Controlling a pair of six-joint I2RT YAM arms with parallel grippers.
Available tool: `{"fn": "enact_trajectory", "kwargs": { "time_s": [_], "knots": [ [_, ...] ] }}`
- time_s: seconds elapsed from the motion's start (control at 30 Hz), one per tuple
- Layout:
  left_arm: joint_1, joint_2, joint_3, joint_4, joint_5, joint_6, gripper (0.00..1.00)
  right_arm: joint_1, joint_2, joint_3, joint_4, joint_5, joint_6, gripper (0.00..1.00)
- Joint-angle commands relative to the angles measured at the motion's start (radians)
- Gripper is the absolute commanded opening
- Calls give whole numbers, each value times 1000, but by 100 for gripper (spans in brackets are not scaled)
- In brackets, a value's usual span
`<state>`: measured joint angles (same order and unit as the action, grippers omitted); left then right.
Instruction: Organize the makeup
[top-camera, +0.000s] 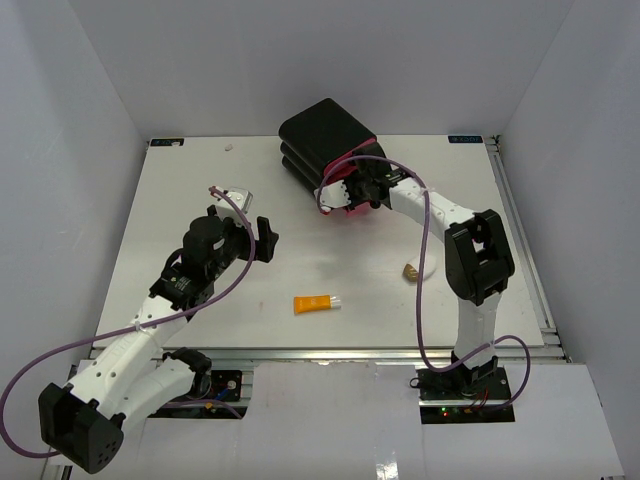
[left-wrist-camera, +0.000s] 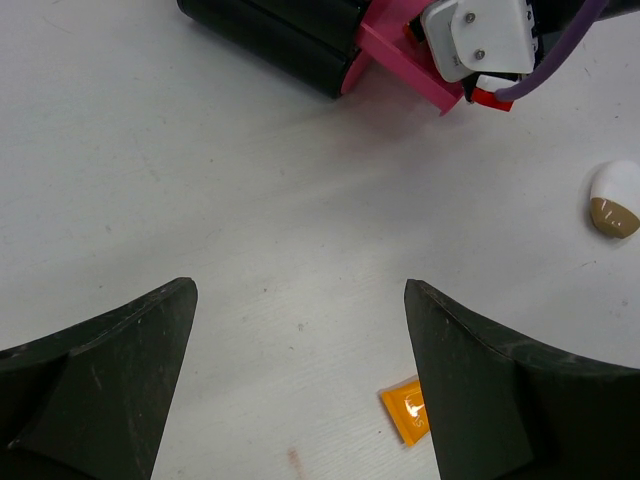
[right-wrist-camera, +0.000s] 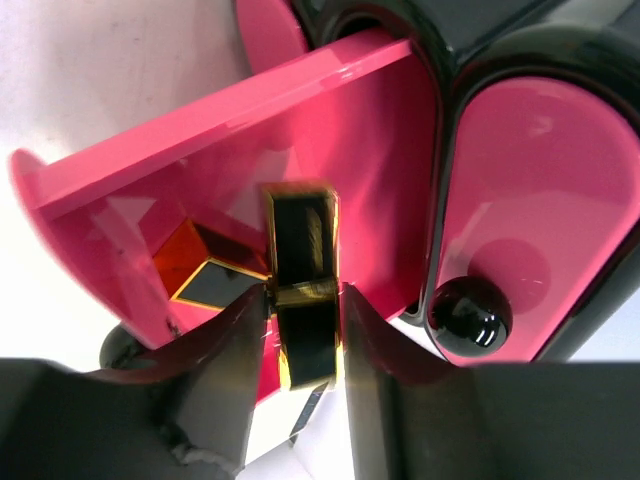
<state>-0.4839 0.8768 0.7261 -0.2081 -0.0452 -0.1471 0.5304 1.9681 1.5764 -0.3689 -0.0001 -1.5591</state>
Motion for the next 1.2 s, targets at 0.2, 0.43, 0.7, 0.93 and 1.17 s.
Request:
{"fn": "enact_trajectory", "kwargs": {
  "time_s": [0.2,0.43,0.7,0.93,1.17],
  "knots": [
    [4,-5,-12,19,-5,3,96,-3,-68,-26,158,2,79,67],
    [4,-5,-13,18,-2,1,96,-52,-211,-71,146,-170,372,66],
    [25,40,1,62,93,-30,97,-290,-381,-313,292,-542,1169,63],
    [47,275,248,104,263,-175,97,-412,-442,-552,492,-494,1657,62],
    [47,564,522,84,239,-268,97,-417,-428,-629,514,-473,1868,63]
  ]
}}
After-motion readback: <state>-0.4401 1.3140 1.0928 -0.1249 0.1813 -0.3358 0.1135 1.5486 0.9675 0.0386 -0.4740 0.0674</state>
